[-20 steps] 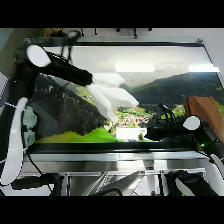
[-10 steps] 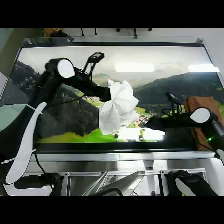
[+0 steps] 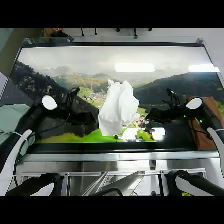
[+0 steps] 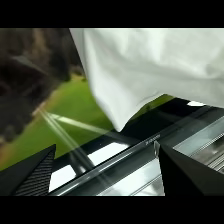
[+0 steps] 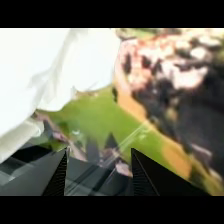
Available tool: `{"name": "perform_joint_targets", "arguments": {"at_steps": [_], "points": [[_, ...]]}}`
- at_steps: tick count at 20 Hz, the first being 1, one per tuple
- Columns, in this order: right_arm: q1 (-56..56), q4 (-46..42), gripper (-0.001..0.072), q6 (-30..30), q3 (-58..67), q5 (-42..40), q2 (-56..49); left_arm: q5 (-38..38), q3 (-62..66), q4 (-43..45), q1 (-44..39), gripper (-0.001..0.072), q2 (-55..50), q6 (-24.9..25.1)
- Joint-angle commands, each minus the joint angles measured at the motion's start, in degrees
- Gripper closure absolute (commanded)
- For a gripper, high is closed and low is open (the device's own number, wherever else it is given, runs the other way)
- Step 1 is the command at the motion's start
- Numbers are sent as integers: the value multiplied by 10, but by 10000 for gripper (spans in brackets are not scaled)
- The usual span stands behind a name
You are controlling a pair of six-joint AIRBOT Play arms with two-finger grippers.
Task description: Fold the shirts.
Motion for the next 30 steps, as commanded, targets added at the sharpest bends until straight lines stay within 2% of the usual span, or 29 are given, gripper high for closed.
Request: {"name": "perform_joint_targets", "arguments": {"at_steps": [1, 6, 9, 11, 12, 13, 14, 15, 16, 19, 22, 25, 30], "points": [[19, 69, 286, -61, 1, -54, -83, 143, -130, -176, 5, 11, -5, 104], [66, 147, 286, -123, 2, -122, -166, 124, -108, -249, 5, 10, -98, 163], [80, 223, 286, -179, 2, -136, -189, 125, -85, -271, -12, 11, -138, 174], [80, 250, 286, -196, 2, -156, -190, 128, -65, -271, -39, 14, -163, 174], [80, 253, 301, -196, 3, -161, -190, 128, -55, -272, -49, 155, -176, 174], [80, 254, 461, -197, 4, -159, -190, 125, -43, -271, -59, 361, -187, 174], [80, 254, 574, -201, 5, -158, -190, 113, -29, -271, -64, 561, -194, 174], [80, 254, 663, -209, 7, -153, -189, 96, -14, -271, -64, 701, -198, 174], [80, 254, 685, -217, 11, -145, -186, 76, 1, -271, -61, 696, -195, 174], [56, 252, 686, -229, 40, -103, -136, 17, 44, -263, -29, 700, -146, 161], [-24, 252, 686, -219, 114, -27, -42, -51, 116, -227, 36, 701, -41, 114], [-122, 257, 687, -210, 231, 51, 58, -85, 226, -225, 108, 701, 79, 80], [-187, 264, 687, -213, 412, 41, 182, -87, 430, -220, 178, 701, 223, 71]]}}
